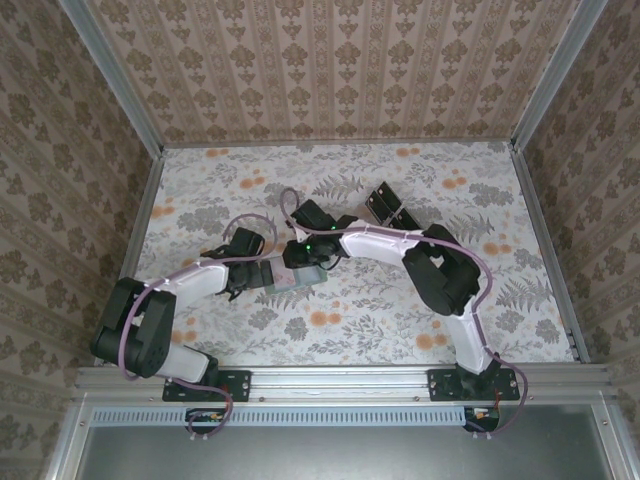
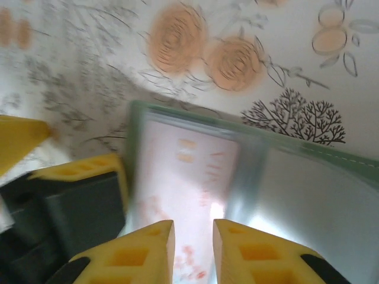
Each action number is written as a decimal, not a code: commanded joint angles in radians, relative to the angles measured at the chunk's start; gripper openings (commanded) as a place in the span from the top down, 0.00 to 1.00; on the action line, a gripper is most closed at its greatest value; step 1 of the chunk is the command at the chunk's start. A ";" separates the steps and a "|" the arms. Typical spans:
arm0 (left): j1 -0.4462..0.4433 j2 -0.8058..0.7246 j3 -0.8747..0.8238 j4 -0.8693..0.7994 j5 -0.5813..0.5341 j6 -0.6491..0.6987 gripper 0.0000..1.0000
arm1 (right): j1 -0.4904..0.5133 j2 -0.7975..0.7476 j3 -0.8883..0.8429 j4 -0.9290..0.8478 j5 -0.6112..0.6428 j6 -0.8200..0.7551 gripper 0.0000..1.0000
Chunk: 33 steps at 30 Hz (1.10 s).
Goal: Put the credit cards into the card holder
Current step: Insert the credit card into the card slot, then close the card holder at the center of the table.
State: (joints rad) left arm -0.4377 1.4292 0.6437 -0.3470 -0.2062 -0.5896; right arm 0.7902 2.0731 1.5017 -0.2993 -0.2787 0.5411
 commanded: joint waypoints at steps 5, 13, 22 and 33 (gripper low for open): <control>0.002 -0.106 0.009 -0.014 0.017 0.022 0.00 | -0.025 -0.192 -0.042 -0.084 0.088 -0.046 0.60; 0.022 -0.218 0.015 -0.070 0.029 0.027 0.00 | -0.052 -0.181 -0.059 -0.231 0.323 -0.132 0.44; 0.034 -0.263 0.014 -0.089 0.046 0.027 0.00 | -0.069 -0.107 -0.080 -0.241 0.372 -0.147 0.52; 0.036 -0.239 0.019 -0.052 0.077 0.022 0.00 | -0.076 -0.098 -0.113 -0.213 0.345 -0.139 0.90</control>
State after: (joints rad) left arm -0.4107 1.1812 0.6441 -0.4118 -0.1516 -0.5819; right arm 0.7223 1.9667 1.4109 -0.5129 0.0566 0.4026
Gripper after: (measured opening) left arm 0.997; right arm 0.122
